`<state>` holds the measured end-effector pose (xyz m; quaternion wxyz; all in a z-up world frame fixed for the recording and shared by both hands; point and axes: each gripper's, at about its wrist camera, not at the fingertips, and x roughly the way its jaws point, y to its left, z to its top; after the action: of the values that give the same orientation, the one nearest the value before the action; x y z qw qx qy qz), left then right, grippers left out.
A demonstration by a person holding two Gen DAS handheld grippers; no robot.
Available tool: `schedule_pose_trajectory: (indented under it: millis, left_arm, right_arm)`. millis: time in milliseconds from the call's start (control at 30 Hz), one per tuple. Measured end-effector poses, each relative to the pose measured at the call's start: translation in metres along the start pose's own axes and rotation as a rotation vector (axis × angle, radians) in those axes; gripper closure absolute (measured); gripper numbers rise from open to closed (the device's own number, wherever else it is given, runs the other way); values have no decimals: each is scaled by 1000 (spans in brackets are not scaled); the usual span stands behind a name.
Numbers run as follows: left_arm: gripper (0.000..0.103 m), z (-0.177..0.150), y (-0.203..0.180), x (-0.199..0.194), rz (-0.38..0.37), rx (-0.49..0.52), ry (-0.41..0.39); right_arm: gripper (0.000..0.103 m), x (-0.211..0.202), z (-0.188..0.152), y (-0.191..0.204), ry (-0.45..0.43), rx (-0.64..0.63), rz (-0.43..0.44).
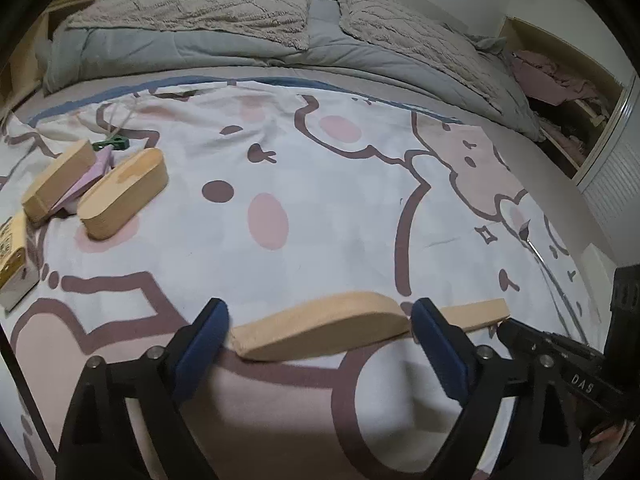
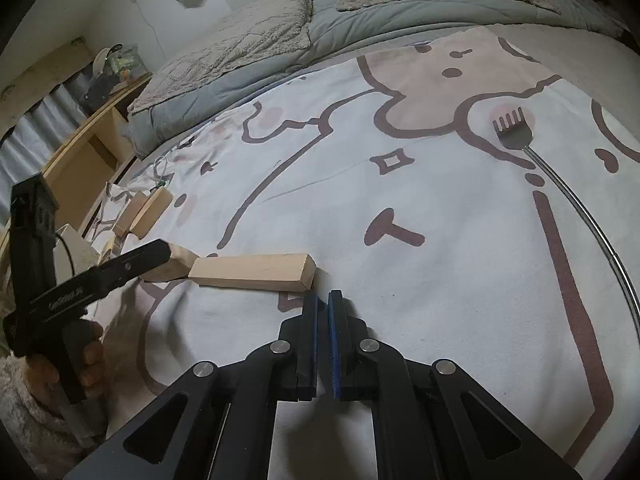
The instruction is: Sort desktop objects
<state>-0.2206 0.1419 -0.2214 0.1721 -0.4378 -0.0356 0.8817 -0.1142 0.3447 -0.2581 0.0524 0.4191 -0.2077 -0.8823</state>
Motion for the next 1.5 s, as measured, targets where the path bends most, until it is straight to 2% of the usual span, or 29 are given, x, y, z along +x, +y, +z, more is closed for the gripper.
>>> schedule_pose_trajectory:
  millis: [133,367,433,500,567,633,733,800,867,933,1000,1033,1200,1300,1500]
  left_arm:
    - [7,-1,0,2,-19,18,9]
    - [7,-9,3,-8,-179,2,64]
    - [7,-15,6,-14,-191,-9,65]
    - [10,-16,6,-19,-148,-1,28]
    - [14,-14,2,-23,-90,43,-20]
    - [14,-8,-4,-20,-61,104,-37]
    - [14,-1,-15,-13,-49,205,-40]
    - [14,2,-17,-7,-47,241,-22]
    - [15,1,-19,1,-11,255,-5]
    - [22,-3,-19,7,0,266,14]
    - [41,-6,-21,11,13,269,36]
    - [45,-8,-23,14,19,275,50]
    - [71,-12,-24,8,32,272,44]
    - [80,-15,-22,3,27,231,48]
    - [86,-23,-15,-11,41,153,48]
  right_arm:
    - [97,2,1,-5,0,24,27]
    - [97,2,-1,-8,-3,33,41]
    - [97,1,-1,-10,-4,42,53]
    - [97,1,-1,-11,-4,50,61]
    - [97,1,-1,-12,-4,49,62]
    - [97,1,0,-12,-4,49,62]
    - [97,1,-1,-12,-4,50,63]
    - [97,1,-1,-12,-4,50,63]
    - [97,1,-1,-11,-3,49,63]
    - [97,1,-1,-11,-3,49,62]
    - [97,1,0,-11,-4,49,62]
    - [97,1,0,-11,-4,48,62]
    - [97,2,1,-11,2,47,56]
    - [97,1,3,-9,5,39,45]
    - [97,-3,3,-3,16,15,7]
